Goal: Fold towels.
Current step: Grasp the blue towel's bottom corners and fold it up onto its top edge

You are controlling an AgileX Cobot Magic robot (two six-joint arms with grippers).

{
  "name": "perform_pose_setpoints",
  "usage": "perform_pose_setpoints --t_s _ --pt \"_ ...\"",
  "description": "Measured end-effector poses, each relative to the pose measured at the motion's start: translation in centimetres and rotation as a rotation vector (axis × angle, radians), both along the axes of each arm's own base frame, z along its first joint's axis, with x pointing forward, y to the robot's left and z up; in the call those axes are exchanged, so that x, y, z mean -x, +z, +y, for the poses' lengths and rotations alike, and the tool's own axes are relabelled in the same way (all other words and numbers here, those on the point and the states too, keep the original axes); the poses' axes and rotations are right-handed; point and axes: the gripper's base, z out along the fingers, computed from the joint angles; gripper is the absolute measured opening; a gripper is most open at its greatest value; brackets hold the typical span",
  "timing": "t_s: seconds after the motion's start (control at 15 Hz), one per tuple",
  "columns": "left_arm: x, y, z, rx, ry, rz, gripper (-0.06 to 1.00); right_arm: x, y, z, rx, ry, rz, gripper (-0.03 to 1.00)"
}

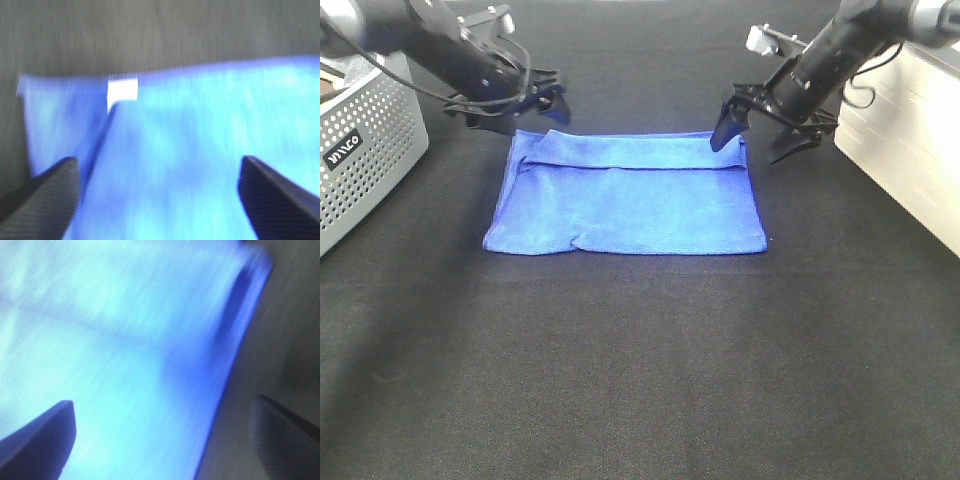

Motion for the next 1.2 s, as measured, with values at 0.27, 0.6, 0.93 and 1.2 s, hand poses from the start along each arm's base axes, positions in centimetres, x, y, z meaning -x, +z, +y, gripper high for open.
perform_pose_setpoints --t_s 0.27,0.6,0.93,1.2 --pt "1.9 -0.4 0.0 0.016 -0.018 0.24 0.77 1.7 -0.5 0.1 -0.044 0.015 0.159 0.87" --pt "4.1 1.4 1.1 -0.068 0.029 0.342 0.76 6.8 0.2 -0.6 -0.024 -0.029 0.196 0.84" --pt "7.9 1.6 3.0 -0.164 0.162 0.373 0.76 9.1 -0.2 -1.2 0.03 0.012 0.179 0.84" --pt "9.0 -0.9 3.3 -0.126 0.238 0.332 0.76 8.8 -0.3 -1.4 0.053 0.011 0.138 0.84"
